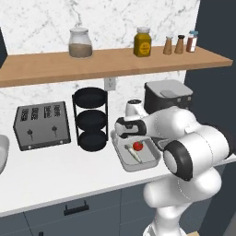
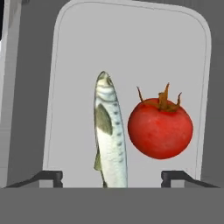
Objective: Place one tomato and one fish in each tupperware on the nearby counter, to pack two identical lunches.
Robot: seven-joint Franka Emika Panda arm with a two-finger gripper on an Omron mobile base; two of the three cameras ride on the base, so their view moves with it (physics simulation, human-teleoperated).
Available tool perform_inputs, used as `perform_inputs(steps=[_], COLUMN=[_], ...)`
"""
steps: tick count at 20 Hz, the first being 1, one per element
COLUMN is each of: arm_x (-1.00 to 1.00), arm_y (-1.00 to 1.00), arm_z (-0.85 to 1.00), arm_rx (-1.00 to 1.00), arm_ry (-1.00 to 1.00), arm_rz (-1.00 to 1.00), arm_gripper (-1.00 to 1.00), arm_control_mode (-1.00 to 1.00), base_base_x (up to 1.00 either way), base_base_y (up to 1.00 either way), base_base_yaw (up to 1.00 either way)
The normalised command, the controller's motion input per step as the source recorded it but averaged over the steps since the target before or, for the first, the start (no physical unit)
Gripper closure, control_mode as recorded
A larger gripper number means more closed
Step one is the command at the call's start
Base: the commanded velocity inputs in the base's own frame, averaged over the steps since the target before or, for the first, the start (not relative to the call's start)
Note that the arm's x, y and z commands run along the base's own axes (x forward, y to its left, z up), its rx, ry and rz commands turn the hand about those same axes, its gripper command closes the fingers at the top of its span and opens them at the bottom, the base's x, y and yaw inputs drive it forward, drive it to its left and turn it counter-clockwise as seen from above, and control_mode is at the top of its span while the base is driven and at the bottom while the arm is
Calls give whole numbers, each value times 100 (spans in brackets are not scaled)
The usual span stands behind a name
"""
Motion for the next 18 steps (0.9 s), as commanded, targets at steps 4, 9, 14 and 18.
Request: perform_inputs(steps=[4, 9, 14, 18], arm_x=[-30, -92, -100, -100], arm_y=[-23, -58, -30, -3], arm_z=[59, 48, 10, 15], arm_rx=[0, 5, 4, 2], arm_ry=[0, 0, -1, -9], arm_rz=[0, 0, 0, 3], arm_gripper=[-100, -100, -100, -100], arm_control_mode=[-100, -100, -100, -100], base_base_x=[0, 0, 0, 0], base_base_y=[0, 0, 0, 0], base_base_yaw=[0, 0, 0, 0])
